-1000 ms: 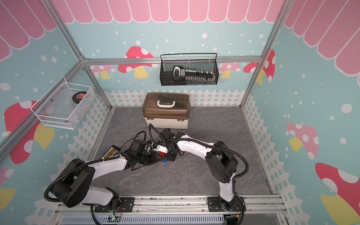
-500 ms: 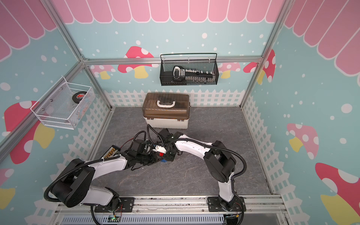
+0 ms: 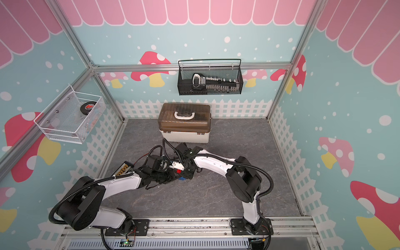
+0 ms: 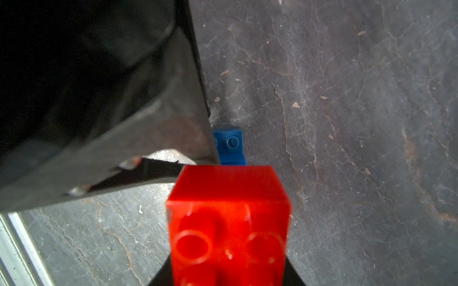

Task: Assemble the letter y with lego
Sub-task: Assemble the lego brick with the lego brick.

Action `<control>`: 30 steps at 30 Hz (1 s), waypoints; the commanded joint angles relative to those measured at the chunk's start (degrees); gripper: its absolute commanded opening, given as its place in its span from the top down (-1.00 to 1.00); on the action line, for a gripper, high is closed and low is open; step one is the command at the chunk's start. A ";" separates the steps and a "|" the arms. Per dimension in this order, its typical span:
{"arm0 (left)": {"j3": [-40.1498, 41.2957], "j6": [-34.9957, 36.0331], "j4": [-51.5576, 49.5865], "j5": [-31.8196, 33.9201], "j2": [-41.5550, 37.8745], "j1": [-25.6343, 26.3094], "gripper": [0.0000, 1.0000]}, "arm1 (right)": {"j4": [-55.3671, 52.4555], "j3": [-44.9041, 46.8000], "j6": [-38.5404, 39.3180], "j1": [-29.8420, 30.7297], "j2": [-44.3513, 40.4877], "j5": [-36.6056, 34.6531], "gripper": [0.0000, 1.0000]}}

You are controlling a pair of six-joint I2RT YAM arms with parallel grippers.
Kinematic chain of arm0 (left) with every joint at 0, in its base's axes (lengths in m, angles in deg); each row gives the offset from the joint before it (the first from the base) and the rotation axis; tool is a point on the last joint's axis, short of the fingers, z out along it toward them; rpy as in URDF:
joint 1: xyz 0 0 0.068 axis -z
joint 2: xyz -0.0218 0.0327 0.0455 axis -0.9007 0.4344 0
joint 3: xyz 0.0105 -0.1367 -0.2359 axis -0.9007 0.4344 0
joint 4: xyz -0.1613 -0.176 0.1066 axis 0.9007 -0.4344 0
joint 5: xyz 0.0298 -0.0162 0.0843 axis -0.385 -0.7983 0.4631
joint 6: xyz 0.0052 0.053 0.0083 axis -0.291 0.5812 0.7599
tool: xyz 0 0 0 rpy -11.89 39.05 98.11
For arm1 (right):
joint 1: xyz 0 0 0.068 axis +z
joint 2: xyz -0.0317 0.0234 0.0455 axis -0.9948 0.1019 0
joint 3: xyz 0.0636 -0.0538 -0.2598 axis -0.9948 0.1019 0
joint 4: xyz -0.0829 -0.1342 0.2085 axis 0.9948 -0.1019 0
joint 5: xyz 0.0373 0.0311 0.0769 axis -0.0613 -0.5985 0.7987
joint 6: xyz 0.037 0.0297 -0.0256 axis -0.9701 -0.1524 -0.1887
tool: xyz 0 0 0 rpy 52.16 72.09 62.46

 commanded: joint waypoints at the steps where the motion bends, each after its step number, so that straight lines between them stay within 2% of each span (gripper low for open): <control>1: 0.48 1.03 -4.60 5.04 1.75 0.11 0.13 | -3.68 0.45 3.23 0.63 1.16 -1.23 0.49; 30: 0.42 1.18 -4.56 5.28 2.08 0.11 0.14 | -5.27 0.37 4.93 0.59 0.43 -0.43 0.49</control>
